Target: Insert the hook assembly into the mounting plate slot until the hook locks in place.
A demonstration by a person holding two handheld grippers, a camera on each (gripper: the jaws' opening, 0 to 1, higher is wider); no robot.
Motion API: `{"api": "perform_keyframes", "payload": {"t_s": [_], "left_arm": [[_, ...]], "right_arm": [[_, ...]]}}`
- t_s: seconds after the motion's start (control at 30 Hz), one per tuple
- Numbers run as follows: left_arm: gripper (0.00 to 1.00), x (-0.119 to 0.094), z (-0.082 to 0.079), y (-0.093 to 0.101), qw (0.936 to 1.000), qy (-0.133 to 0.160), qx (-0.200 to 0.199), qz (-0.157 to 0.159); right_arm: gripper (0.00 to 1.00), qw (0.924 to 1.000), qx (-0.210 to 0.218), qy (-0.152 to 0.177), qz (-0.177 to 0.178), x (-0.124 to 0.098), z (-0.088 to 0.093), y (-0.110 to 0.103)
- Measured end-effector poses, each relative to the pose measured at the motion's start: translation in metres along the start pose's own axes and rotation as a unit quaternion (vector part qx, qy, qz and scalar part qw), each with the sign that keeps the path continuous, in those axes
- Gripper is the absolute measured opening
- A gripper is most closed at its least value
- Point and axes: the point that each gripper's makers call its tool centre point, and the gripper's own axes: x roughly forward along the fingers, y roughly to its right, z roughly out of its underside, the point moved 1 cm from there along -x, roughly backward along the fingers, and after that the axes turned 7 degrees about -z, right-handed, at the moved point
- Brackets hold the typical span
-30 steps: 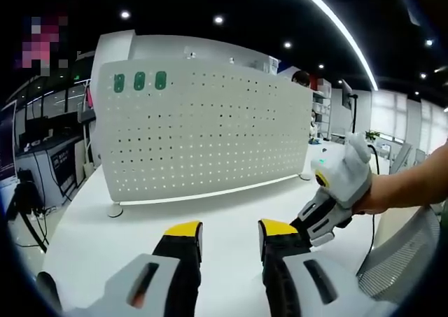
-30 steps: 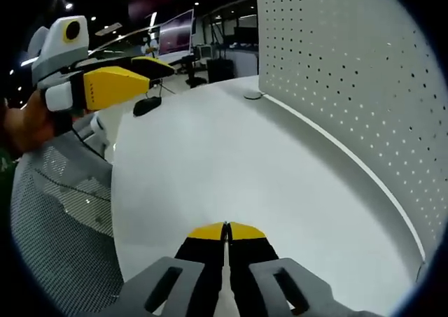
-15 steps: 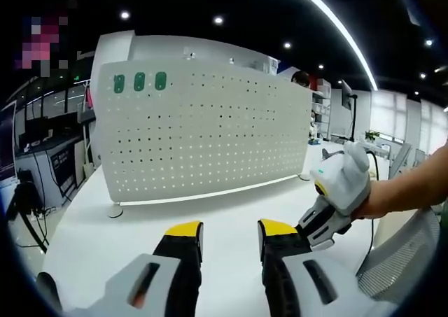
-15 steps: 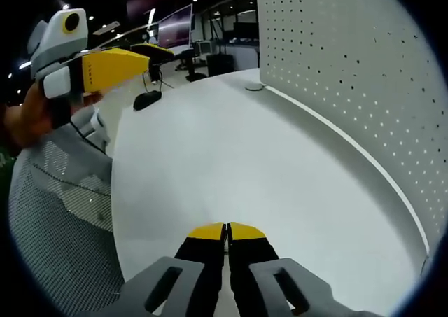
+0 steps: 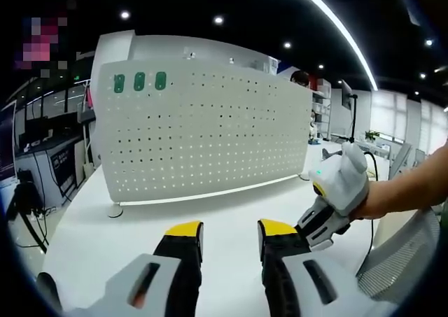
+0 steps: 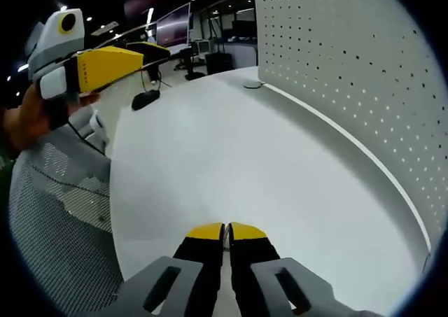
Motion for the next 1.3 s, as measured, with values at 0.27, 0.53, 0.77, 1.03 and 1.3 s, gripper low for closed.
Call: {"api": "perform_keyframes", "payload": {"t_s": [0.27,0.53,0.77,1.03,1.3], "left_arm": [[0.32,0.001,-0.001,0.001,1.0,0.001,-0.001,0.001],[0.32,0.001,0.0,0.002,1.0,-0.001,0.0,0.003],[0.32,0.001,0.001,0.003,1.0,-0.001,0.001,0.005],[0.32,0.001,0.001,0.002,1.0,-0.001,0.0,0.006],[0.32,0.002,0.001,0.002,1.0,-0.003,0.0,0.006]], "right_arm": [[0.07,0.9996,0.018,-0.022,-0.002,-0.01,0.016,-0.005],[0.07,0.9985,0.039,-0.038,0.001,-0.012,0.031,-0.005],[0.05,0.9981,0.038,-0.047,-0.003,-0.006,0.038,-0.007],[0.03,0.9984,0.035,-0.044,-0.001,-0.004,0.036,-0.002],[0.03,0.9986,0.035,-0.04,0.001,-0.003,0.032,0.0]]}}
